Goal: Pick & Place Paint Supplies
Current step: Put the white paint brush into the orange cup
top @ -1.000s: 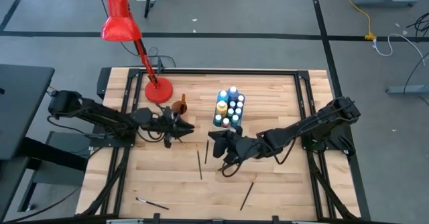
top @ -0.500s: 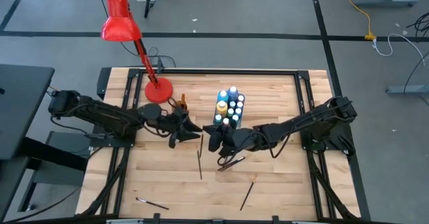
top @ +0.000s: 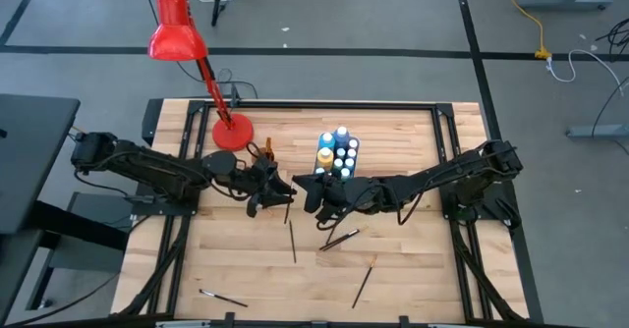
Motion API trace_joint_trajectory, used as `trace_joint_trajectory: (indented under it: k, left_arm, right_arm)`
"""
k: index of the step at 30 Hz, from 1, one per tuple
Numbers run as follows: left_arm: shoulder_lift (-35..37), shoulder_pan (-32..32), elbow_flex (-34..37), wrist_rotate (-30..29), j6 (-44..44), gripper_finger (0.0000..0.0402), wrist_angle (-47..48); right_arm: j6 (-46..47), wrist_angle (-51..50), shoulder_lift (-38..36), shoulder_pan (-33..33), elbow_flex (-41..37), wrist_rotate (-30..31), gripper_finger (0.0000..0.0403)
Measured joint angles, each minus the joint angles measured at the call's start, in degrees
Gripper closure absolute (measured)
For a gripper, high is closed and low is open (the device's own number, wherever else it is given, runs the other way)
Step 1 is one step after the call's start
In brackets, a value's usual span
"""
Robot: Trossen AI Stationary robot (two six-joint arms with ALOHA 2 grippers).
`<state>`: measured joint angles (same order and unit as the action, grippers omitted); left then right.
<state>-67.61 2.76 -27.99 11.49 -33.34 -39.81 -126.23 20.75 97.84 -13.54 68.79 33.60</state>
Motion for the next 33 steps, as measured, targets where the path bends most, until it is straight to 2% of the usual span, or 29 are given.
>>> trace_joint_trajectory:
  k: [3,8,9,14,21,27,30,33]
  left_arm:
    - [0.00,-0.02,0.00,0.29,-0.37,0.0279,0.12]
    - [-0.06,-0.04,0.04,0.99,-0.95,0.0373,1.17]
    - [-0.09,-0.03,0.04,0.98,-0.93,0.0378,1.38]
    - [0.00,0.04,0.02,-1.09,-0.42,0.0365,3.54]
    - [1.15,-0.13,0.02,-5.17,2.52,0.0377,3.19]
    - [5.08,-1.24,-0.07,-6.77,3.62,0.0377,7.01]
    - [9.02,-1.96,-0.07,-9.87,6.68,0.0374,12.09]
    - [13.89,-2.34,-0.07,-16.58,12.58,0.0377,18.43]
  right_arm:
    - [2.55,-0.26,0.00,0.30,0.00,0.01,0.0399]
    - [4.11,-0.04,-0.07,0.25,0.10,-1.34,0.0387]
    - [4.43,-0.33,-0.14,0.24,0.11,-2.05,0.0384]
    - [9.95,-0.87,-0.10,0.15,0.04,-5.22,0.0369]
    - [19.48,-2.42,-0.07,-0.16,0.04,1.48,0.0358]
    - [21.93,-3.47,0.02,-2.32,-0.04,2.13,0.0353]
    - [25.97,-4.38,0.02,-3.64,-0.04,4.25,0.0353]
    - [31.01,-6.27,0.02,-4.80,-0.04,6.28,0.0353]
